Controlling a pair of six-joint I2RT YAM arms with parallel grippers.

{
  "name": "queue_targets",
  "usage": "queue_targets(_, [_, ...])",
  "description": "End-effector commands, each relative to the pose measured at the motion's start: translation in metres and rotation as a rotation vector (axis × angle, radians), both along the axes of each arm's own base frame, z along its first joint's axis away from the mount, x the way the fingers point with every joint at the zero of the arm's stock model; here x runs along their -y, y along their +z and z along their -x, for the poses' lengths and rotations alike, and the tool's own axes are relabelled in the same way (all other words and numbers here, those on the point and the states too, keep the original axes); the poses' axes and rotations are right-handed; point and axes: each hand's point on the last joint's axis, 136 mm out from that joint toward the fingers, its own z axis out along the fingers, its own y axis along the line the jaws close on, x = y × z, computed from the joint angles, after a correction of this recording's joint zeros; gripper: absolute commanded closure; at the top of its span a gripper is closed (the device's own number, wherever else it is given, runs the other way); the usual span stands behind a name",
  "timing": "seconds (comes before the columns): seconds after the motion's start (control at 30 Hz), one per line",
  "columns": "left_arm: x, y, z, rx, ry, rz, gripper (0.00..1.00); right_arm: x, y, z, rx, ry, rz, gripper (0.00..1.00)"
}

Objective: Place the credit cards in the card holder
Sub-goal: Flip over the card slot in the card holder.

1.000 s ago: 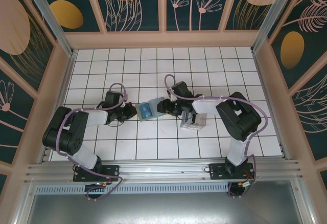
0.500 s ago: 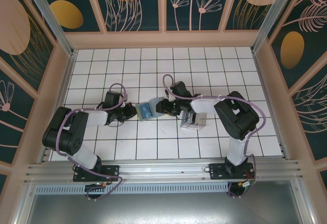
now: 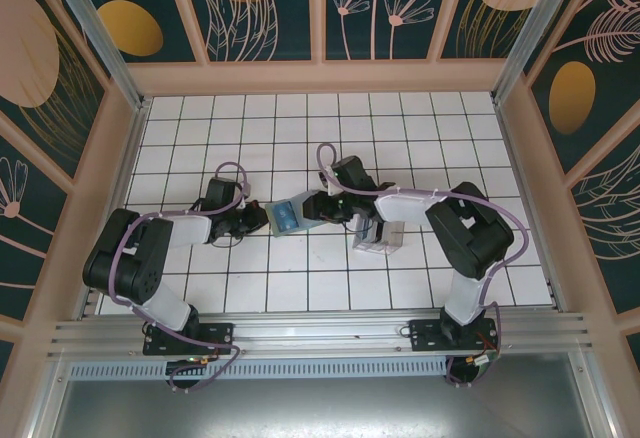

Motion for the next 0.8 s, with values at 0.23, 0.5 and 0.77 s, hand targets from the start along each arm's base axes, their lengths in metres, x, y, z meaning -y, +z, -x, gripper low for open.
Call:
queue_targets(0.23, [-0.024, 0.031, 0.001, 0.077, 0.129, 0.031, 0.94, -0.065, 0.020, 0.023, 0.041, 0.160, -0.164, 0.56])
queue_targets(0.5, [-0.031, 0.044, -0.011, 0.151, 0.138, 0.010, 0.64, -0.007, 0.069, 0.006, 0.165, 0.147, -0.104, 0.48])
queue_targets(0.77, [-0.014, 0.067, -0.024, 0.219, 0.068, -0.042, 0.22, 0.155, 0.117, -0.030, 0.379, -0.434, 0.384, 0.02])
